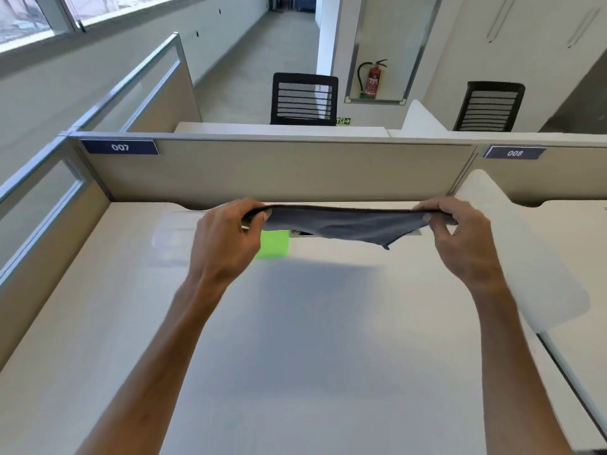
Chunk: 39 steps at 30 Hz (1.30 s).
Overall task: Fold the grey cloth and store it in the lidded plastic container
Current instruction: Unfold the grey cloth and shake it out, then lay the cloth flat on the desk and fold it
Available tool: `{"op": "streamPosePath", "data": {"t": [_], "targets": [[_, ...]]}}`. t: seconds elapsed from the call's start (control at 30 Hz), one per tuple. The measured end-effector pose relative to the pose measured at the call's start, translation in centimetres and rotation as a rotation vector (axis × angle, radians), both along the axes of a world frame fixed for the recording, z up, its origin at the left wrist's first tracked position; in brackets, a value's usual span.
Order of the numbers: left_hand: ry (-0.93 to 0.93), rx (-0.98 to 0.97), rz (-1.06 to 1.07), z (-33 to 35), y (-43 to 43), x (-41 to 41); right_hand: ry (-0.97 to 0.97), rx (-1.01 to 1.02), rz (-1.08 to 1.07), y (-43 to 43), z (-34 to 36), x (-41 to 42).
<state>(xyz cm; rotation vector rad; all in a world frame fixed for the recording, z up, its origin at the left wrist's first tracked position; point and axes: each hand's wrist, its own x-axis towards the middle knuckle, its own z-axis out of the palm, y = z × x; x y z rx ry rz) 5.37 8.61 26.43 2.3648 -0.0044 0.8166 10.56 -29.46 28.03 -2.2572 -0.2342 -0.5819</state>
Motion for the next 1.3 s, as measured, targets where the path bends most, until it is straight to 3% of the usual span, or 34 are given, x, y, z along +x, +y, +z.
{"op": "streamPosePath", "data": {"t": [0.13, 0.27, 0.37, 0.6, 0.73, 0.97, 1.3], "targets": [[0.06, 0.017, 0.006, -10.4, -2.6, -4.8, 0.27, -0.116, 0.01, -1.4, -9.0, -3.2], [0.342, 0.12, 0.062, -22.5, -5.5, -11.5, 0.592, -0.248, -0.043, -0.9, -19.4, -8.5], [0.438, 0.251, 0.028, -27.8, -6.0, -15.6, 0.684, -0.286, -0.049, -0.5, -25.4, -13.3], [0.572, 0.29, 0.061, -29.8, -6.5, -18.4, 0.54, -0.355, -0.076, -0.1, -28.9, -18.4], [0.522, 0.282, 0.066, -30.7, -6.4, -19.9, 0.517, -0.394, -0.077, -0.5, -29.1, -19.8], [0.489, 0.259, 0.067, -33.0, -6.8, -22.3, 0.61, -0.264, -0.111, -0.7, -29.9, -20.6], [0.456, 0.287, 0.034, -33.6, -6.1, -23.3, 0.621, -0.25, -0.066, -2.0, -30.3, -20.4]]}}
